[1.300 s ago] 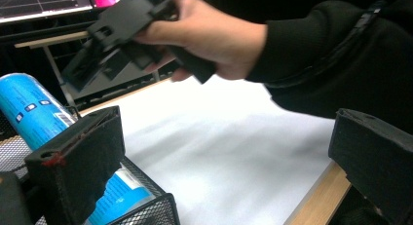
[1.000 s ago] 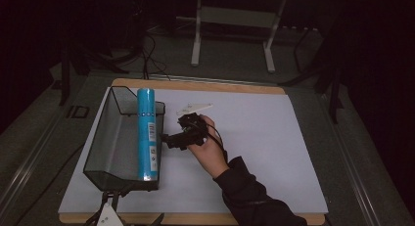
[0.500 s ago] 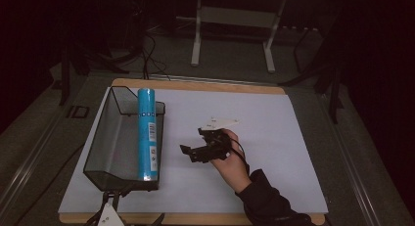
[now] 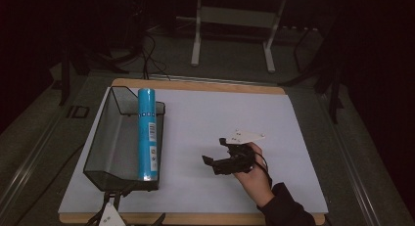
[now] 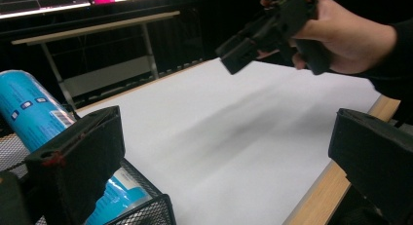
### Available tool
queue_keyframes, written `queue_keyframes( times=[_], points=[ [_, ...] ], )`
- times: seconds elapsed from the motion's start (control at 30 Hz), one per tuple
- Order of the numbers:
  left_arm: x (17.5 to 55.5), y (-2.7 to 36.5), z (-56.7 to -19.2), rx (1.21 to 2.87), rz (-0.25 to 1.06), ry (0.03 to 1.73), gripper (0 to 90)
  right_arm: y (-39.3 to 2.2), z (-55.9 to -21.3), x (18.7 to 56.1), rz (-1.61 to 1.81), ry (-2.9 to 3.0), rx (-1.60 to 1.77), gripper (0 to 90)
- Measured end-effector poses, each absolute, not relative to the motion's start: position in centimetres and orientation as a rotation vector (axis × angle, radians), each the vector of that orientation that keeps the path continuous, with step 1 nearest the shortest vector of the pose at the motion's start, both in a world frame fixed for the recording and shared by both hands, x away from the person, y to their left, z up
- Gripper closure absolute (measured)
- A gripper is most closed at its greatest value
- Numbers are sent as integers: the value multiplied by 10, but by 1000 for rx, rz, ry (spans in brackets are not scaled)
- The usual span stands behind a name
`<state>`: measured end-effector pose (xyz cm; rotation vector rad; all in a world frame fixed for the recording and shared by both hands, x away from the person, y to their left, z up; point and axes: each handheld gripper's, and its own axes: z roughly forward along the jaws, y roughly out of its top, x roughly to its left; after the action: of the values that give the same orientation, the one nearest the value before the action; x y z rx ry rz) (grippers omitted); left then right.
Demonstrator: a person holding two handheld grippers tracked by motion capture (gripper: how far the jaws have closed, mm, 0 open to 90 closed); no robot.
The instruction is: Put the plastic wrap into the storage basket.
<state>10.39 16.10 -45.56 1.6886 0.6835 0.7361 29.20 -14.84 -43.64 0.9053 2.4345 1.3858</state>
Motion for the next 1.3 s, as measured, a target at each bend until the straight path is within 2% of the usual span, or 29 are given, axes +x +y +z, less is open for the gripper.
queue_keyframes(
  times=[0.57, 0.83, 1.3],
  points=[
    [105, 160, -456, 1694, 733, 682, 2, -203, -446, 257, 1414, 2356, 894, 144],
    [105, 160, -456, 1698, 737, 683, 2, -218, -464, 248, 1363, 2360, 850, 144],
    [105, 161, -456, 1705, 745, 680, 2, -229, -469, 254, 1362, 2327, 877, 143]
  ],
)
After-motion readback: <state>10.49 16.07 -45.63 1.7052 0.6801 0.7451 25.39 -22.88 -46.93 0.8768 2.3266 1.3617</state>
